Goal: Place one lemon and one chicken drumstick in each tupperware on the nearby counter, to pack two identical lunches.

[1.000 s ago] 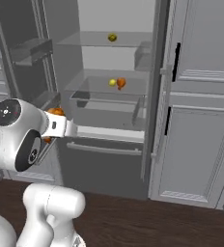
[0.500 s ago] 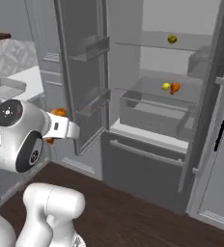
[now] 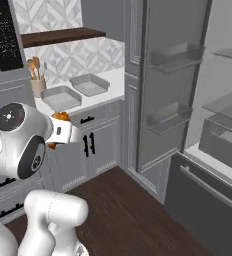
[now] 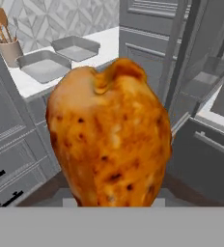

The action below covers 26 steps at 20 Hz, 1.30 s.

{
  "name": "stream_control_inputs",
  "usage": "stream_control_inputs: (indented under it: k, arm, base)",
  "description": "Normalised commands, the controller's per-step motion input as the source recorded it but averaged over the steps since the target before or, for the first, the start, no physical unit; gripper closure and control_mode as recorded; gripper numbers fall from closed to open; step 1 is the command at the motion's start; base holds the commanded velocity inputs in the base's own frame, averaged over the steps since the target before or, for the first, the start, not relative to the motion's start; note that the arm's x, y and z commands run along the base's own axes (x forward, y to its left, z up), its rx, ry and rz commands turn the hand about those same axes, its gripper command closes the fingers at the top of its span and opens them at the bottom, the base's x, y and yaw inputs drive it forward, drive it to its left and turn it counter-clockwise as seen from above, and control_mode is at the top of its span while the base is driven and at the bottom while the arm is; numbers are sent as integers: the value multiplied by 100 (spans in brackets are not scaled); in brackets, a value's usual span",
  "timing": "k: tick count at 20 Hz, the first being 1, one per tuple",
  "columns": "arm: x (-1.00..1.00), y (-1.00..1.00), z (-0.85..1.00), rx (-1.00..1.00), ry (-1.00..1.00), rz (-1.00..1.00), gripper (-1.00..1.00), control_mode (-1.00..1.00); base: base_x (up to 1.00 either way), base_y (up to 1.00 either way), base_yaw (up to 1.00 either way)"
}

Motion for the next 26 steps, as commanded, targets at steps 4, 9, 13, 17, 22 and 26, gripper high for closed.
stream_control_inputs:
  k: [4, 9, 13, 17, 22, 26]
  arm:
    - [0, 0, 0, 0, 0, 0, 100, 100]
    - [0, 0, 0, 0, 0, 0, 100, 100]
    - [0, 0, 0, 0, 0, 0, 100, 100]
    - [0, 0, 0, 0, 0, 0, 100, 100]
    - [0, 0, 0, 0, 0, 0, 100, 100]
    - [0, 0, 0, 0, 0, 0, 100, 100]
  base:
    - [39, 45, 36]
    - [56, 22, 2]
    - [84, 0, 1]
    - [96, 3, 1]
    - [89, 0, 3]
    - [56, 0, 5]
